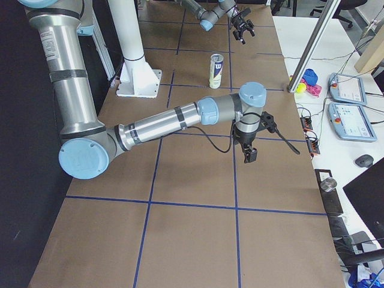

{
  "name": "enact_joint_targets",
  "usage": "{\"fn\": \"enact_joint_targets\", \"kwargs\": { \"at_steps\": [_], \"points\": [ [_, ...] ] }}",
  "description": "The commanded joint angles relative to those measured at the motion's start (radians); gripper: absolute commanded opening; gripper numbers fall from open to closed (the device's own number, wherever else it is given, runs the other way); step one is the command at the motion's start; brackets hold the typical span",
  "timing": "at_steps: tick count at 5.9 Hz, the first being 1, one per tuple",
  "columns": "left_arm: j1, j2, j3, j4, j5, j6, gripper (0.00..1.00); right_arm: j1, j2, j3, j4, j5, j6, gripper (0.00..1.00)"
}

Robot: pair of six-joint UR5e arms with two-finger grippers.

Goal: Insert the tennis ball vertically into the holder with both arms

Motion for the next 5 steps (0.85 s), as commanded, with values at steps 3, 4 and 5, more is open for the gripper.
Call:
{"fn": "enact_joint_targets", "kwargs": {
  "at_steps": [3,4,5],
  "points": [
    [-0.319,0.174,-0.016,0.459,-0.399,0.132,1.0,0.037,-0.112,-0.022,0.063,0.009,-0.007,1.0],
    [-0.381,0.232,-0.025,0.581,-0.416,0.264,1.0,0.037,-0.112,-0.037,0.065,0.009,-0.009,1.0],
    [-0.45,0.247,-0.031,0.71,-0.435,0.346,1.0,0.035,-0.108,-0.056,0.063,0.009,-0.006,1.0]
  ]
}}
